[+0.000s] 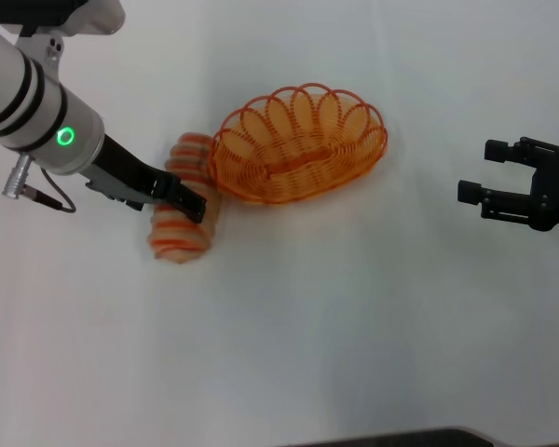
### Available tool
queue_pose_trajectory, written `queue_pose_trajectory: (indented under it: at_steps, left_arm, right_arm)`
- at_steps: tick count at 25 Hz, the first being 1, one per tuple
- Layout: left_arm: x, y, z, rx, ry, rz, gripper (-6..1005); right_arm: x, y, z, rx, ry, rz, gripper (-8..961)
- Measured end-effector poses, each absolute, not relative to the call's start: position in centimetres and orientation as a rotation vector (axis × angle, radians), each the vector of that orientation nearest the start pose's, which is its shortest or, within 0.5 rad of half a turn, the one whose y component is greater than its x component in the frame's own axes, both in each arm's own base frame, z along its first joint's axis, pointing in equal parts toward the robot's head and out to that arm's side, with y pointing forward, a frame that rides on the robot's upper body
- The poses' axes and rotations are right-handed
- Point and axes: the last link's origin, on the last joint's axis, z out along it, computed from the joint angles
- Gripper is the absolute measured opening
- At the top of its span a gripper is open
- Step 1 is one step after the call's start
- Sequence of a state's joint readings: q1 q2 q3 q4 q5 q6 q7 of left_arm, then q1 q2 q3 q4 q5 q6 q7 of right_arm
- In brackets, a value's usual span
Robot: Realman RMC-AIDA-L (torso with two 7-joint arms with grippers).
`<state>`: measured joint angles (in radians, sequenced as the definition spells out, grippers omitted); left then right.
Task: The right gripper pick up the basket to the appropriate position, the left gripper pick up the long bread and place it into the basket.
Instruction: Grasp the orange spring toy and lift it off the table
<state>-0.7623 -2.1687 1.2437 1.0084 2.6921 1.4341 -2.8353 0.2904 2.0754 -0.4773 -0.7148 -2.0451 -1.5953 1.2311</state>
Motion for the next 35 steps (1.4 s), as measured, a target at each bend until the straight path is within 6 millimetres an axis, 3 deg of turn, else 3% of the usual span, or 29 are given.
queue_pose_trajectory:
  at_steps: [11,19,24,35]
  left_arm:
    - [-19.2,37.1,-5.0,-2.365,-1.45,0.45,899]
    - [-19.4,36.9,-5.2,-2.373,-1.439,0.47,623]
    - [-19.5,36.9,-5.1,-2.375,-1.427,0.472,517]
    - [-19.1,37.5,-3.8,-2.368,-1.368,0.467,442]
  right_arm:
    - [34.5,26.3,3.4,-2.468,0.727,0.622,832]
    - [34.4,26.5,3.4,-2.471,0.721,0.624,833]
    - [34.3,26.5,3.3,-2.473,0.72,0.626,834]
    - [34.2,26.7,3.1,-2.473,0.733,0.634,832]
